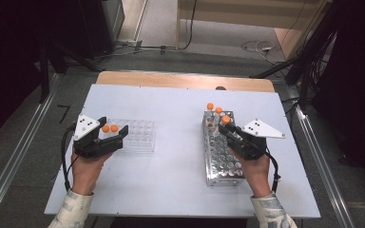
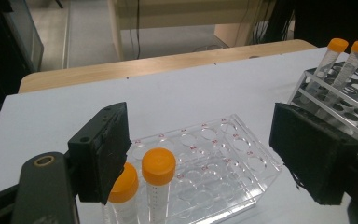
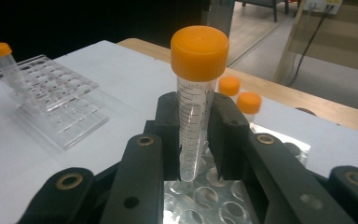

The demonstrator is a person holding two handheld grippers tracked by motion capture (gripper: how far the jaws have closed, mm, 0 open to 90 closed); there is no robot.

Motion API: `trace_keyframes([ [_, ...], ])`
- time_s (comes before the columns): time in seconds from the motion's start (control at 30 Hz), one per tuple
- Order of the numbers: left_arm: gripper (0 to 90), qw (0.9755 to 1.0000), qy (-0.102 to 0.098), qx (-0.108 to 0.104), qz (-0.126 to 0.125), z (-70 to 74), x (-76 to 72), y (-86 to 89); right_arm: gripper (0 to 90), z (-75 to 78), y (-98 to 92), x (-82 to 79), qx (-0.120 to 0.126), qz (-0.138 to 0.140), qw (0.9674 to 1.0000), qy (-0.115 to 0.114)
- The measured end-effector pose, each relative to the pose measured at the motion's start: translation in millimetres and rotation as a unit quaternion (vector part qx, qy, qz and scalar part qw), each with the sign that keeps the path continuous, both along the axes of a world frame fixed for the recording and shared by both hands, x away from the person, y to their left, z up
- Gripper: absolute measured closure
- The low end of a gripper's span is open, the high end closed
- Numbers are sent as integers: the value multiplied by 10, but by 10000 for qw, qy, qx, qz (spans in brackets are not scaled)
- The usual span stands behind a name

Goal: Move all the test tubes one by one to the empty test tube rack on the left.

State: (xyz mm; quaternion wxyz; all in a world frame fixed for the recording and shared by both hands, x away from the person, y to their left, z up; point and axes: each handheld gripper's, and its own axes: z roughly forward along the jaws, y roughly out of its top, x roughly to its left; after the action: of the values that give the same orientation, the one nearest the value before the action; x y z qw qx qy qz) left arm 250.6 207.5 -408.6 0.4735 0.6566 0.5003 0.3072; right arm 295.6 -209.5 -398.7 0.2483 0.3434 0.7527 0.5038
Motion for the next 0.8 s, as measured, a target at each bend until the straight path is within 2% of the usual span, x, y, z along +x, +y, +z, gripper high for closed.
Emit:
trace_keyframes([
  [0.3, 202, 10000, -2, 9, -44, -6, -8, -35, 726, -37, 240, -89, -140, 353, 9993, 8],
  [0.8, 203, 9999, -12, 65, -152, -6, -25, -110, 726, -118, 480, -173, -323, 706, 9969, 80],
])
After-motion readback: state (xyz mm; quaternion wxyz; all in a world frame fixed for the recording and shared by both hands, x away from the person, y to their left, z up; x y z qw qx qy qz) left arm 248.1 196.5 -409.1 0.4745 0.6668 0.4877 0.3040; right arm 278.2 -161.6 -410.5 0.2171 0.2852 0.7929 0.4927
